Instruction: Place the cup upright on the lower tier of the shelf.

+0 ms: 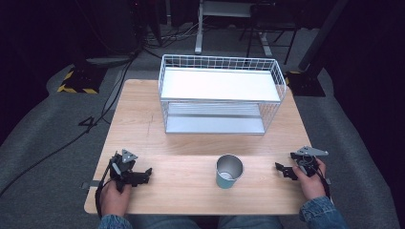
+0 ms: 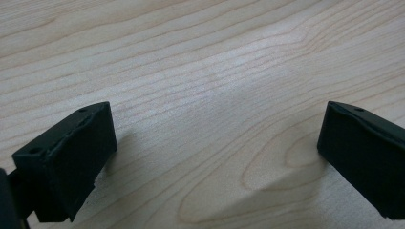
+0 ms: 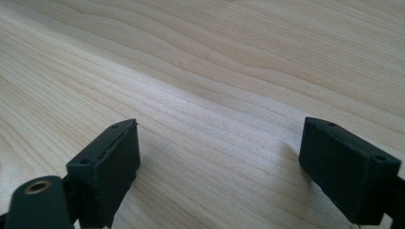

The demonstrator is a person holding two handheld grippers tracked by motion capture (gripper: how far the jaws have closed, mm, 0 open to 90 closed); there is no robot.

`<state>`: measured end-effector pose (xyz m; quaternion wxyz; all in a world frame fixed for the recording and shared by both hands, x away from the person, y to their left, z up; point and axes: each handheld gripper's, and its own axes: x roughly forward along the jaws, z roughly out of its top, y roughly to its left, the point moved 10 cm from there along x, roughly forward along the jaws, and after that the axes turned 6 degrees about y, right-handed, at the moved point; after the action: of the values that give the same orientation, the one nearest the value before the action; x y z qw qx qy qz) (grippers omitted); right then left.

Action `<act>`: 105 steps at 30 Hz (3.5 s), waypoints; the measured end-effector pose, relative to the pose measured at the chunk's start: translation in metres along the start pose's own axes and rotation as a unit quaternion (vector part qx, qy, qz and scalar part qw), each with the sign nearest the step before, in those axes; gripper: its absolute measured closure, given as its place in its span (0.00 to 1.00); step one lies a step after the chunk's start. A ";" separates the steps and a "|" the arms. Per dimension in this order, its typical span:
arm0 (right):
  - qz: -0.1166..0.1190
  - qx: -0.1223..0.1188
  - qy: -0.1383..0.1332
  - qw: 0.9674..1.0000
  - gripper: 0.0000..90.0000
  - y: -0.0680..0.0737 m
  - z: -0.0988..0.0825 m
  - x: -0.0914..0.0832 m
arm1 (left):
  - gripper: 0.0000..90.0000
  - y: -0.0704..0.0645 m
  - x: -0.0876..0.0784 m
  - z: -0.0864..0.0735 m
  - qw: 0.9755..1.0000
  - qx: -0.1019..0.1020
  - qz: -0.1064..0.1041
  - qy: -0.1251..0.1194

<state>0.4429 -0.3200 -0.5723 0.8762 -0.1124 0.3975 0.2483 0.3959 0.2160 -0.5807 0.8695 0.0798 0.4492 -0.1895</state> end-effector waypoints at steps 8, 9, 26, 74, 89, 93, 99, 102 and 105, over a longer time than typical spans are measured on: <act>0.001 0.000 0.000 1.000 0.15 0.000 0.000 0.000 | 0.00 0.000 0.000 0.000 1.000 0.000 0.000 0.000; 0.001 0.000 0.000 1.000 0.15 0.000 0.000 0.000 | 0.00 0.000 0.000 0.000 1.000 0.000 0.000 0.000; -0.002 0.000 0.000 1.000 0.16 0.000 0.000 -0.001 | 0.00 0.000 0.000 0.000 1.000 0.000 0.000 0.000; 0.109 -0.072 -0.045 0.990 0.19 0.103 0.041 -0.048 | 0.00 0.000 0.000 0.000 1.000 -0.001 0.001 -0.001; 0.173 -0.114 -0.043 0.977 0.18 0.157 0.048 -0.044 | 0.00 0.000 0.000 0.000 1.000 0.000 0.000 0.000; 0.192 -0.119 -0.045 0.973 0.18 0.170 0.049 -0.043 | 0.00 0.000 0.000 0.000 1.000 0.000 0.000 0.000; 0.207 -0.120 -0.055 0.969 0.18 0.186 0.051 -0.038 | 0.00 0.000 0.000 0.000 1.000 0.000 0.000 -0.001; 0.217 -0.124 -0.057 0.967 0.18 0.194 0.051 -0.035 | 0.00 0.000 0.000 0.000 1.000 -0.001 0.000 0.000; 0.220 -0.124 -0.058 0.966 0.18 0.201 0.052 -0.030 | 0.00 0.000 0.000 0.000 1.000 0.000 0.000 0.000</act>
<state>0.3541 -0.1390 -0.5157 0.8007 -0.1148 0.3270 0.4886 0.3963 0.2158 -0.5807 0.8698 0.0798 0.4488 -0.1890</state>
